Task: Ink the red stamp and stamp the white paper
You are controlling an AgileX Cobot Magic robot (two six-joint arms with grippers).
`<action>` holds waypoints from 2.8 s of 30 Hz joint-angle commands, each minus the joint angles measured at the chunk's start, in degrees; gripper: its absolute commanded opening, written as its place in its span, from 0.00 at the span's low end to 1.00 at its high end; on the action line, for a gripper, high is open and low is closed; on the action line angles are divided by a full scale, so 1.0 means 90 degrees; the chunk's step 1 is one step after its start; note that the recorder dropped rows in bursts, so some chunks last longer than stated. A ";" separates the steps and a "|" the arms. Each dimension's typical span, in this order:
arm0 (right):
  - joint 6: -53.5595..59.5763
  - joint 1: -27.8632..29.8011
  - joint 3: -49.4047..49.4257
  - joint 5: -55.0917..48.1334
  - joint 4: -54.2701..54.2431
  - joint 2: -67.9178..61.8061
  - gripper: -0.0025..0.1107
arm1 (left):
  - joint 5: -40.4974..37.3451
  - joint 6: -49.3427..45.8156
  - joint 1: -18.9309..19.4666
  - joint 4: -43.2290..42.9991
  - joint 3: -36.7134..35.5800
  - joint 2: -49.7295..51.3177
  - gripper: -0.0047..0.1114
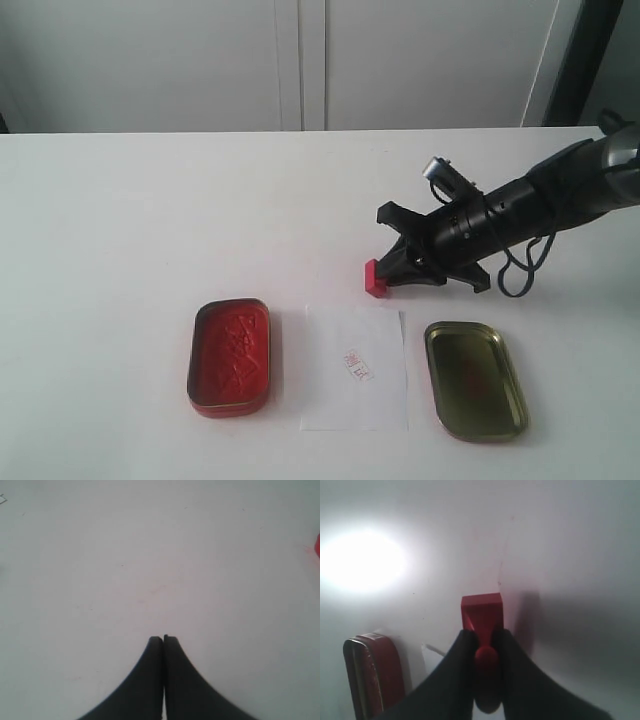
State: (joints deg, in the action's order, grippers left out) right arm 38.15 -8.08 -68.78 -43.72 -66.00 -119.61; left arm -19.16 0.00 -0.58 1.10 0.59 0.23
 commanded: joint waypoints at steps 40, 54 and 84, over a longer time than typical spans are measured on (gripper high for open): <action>-0.1986 0.0034 0.0026 0.0219 0.3171 0.0995 0.02 | -0.0060 0.0000 -0.0017 0.0015 -0.0065 -0.0026 0.04; -0.2764 0.0034 0.0026 0.0169 0.4306 0.1269 0.02 | -0.0060 0.0000 -0.0017 0.0015 -0.0065 -0.0026 0.04; -0.3978 0.0034 0.0042 -0.1169 0.6573 0.2711 0.02 | -0.0060 0.0000 -0.0017 0.0015 -0.0065 -0.0026 0.04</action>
State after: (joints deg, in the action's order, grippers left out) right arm 2.58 -8.08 -68.78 -53.13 -7.47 -97.17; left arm -19.16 0.00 -0.58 1.10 0.59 0.23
